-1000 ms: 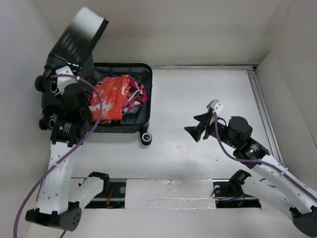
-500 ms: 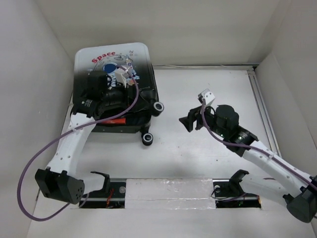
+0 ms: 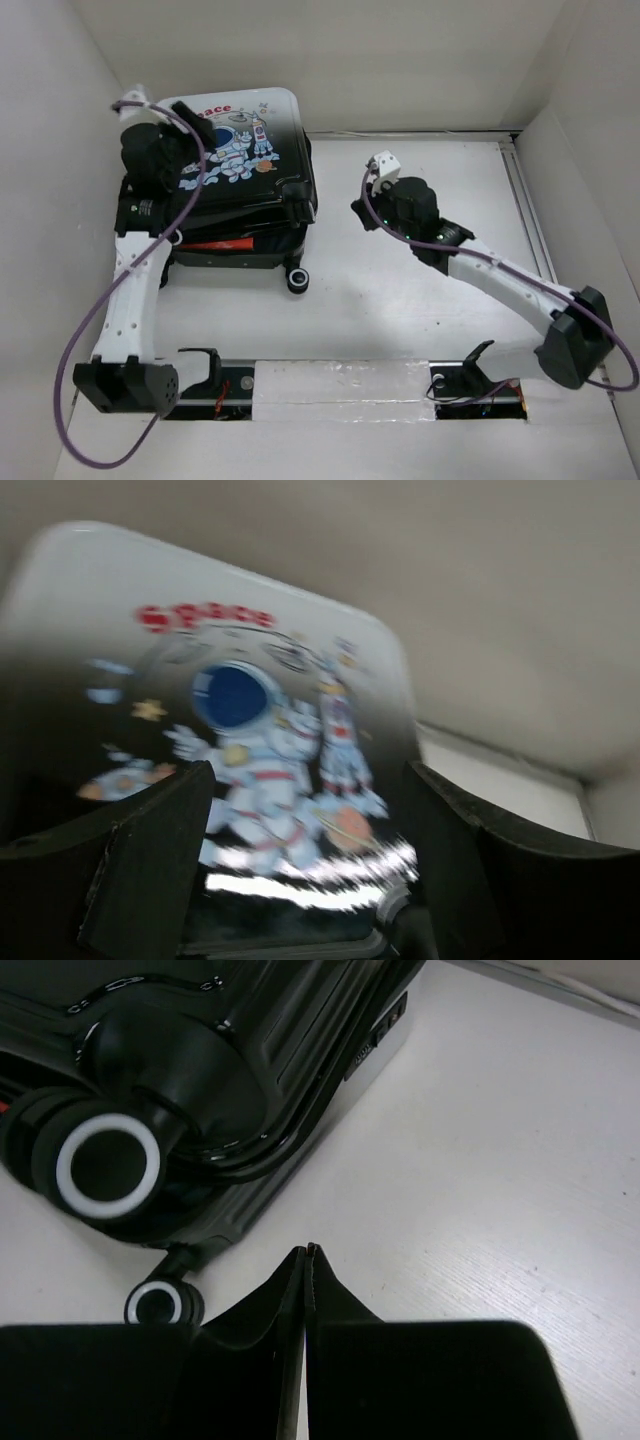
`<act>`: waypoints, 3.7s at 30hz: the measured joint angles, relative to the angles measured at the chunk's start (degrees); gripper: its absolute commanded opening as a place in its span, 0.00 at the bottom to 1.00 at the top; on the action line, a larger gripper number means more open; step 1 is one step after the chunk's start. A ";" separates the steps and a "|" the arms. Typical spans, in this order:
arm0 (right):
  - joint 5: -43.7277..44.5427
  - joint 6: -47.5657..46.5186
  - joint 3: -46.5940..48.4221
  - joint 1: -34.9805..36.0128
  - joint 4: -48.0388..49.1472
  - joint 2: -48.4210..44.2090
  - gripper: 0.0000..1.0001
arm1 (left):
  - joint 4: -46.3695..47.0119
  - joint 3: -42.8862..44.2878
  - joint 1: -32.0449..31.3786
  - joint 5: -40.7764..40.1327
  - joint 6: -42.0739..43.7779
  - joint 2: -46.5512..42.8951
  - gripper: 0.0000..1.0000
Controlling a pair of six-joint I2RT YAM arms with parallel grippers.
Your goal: Pack the luggage
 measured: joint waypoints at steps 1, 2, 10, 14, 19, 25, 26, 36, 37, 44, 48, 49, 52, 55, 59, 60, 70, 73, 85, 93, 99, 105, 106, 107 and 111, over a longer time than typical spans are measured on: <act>0.13 -0.04 1.68 -0.35 0.09 2.23 0.05 | 0.72 0.07 3.28 -2.29 -1.77 1.22 0.72; -0.07 -0.13 3.56 -0.70 0.22 4.57 0.05 | 1.36 0.22 6.71 -3.89 -3.43 2.80 0.70; -4.68 -0.02 20.41 -5.99 4.50 24.68 0.00 | -1.44 8.61 18.97 -12.79 -7.41 22.73 0.68; -6.23 0.22 25.22 -6.51 4.96 33.31 0.00 | -3.63 11.47 20.65 -11.91 -7.78 28.79 0.68; -7.69 0.33 29.83 -5.16 4.87 41.03 0.00 | -5.20 13.77 23.04 -12.33 -7.78 32.13 0.67; -8.52 0.33 28.11 -2.51 7.78 41.75 0.00 | -4.90 13.66 23.23 -11.43 -7.21 33.46 0.58; -8.46 0.31 27.28 -2.16 8.85 41.59 0.00 | -4.44 13.73 22.99 -12.15 -7.56 33.77 0.58; -7.74 1.14 10.54 2.51 15.04 31.76 0.00 | 1.27 0.48 25.49 -14.38 -9.05 18.56 0.77; -7.69 1.22 9.49 2.99 15.43 30.51 0.00 | 0.87 1.46 25.79 -15.26 -9.14 17.40 0.77; -7.26 1.20 8.57 1.84 15.61 26.05 0.02 | -2.08 8.68 25.97 -21.11 -8.70 17.49 0.62; -7.65 1.05 8.81 -2.73 15.56 22.93 0.05 | -4.35 6.95 26.03 -21.09 -7.54 21.18 0.54; -7.98 0.98 9.44 -3.80 15.50 22.77 0.05 | -5.25 6.82 26.08 -20.87 -7.45 22.80 0.54; -8.81 0.87 14.80 -6.03 14.71 25.57 0.06 | -6.62 5.35 26.08 -19.69 -7.39 27.04 0.54; -10.51 0.50 21.57 -5.73 13.94 30.71 0.06 | -5.68 3.48 26.88 -20.11 -8.04 28.22 0.54; -12.39 0.17 28.94 -3.80 12.94 38.38 0.06 | -5.38 3.13 27.82 -17.51 -8.09 28.72 0.49; -11.56 -0.33 29.49 -3.28 12.50 39.69 0.04 | -4.57 3.04 27.85 -16.85 -8.20 28.96 0.49; -5.40 0.81 13.79 -1.38 17.97 32.09 0.03 | 19.06 -14.34 20.17 -15.98 -16.85 19.71 0.46; -2.34 0.96 7.28 -2.12 17.27 25.68 0.03 | 24.11 -19.17 11.76 -18.38 -16.35 14.75 0.46; -3.13 1.60 -4.61 -11.43 12.41 5.90 0.04 | 35.58 -33.90 -21.51 -5.16 -30.03 1.99 0.48; -6.19 1.57 -7.19 -14.97 10.38 2.23 0.10 | 14.53 -23.02 -17.51 -16.44 -25.64 -0.72 0.63; -9.14 0.70 -6.40 -13.99 9.81 5.68 0.10 | 6.34 -3.17 5.27 -18.64 -21.57 12.17 0.35; -10.34 0.24 -4.63 -13.46 8.92 9.33 0.10 | -3.28 12.15 17.38 -19.45 -15.28 30.36 0.35; -10.40 0.20 -3.80 -13.44 8.85 10.21 0.10 | -5.01 14.25 18.43 -19.21 -14.08 33.24 0.35; -10.58 0.07 -2.67 -13.42 8.76 11.26 0.10 | -6.47 16.26 19.28 -18.82 -12.72 36.35 0.35; -11.04 -0.13 2.12 -13.42 8.96 15.85 0.10 | -13.40 26.08 20.13 -16.04 -8.50 49.44 0.32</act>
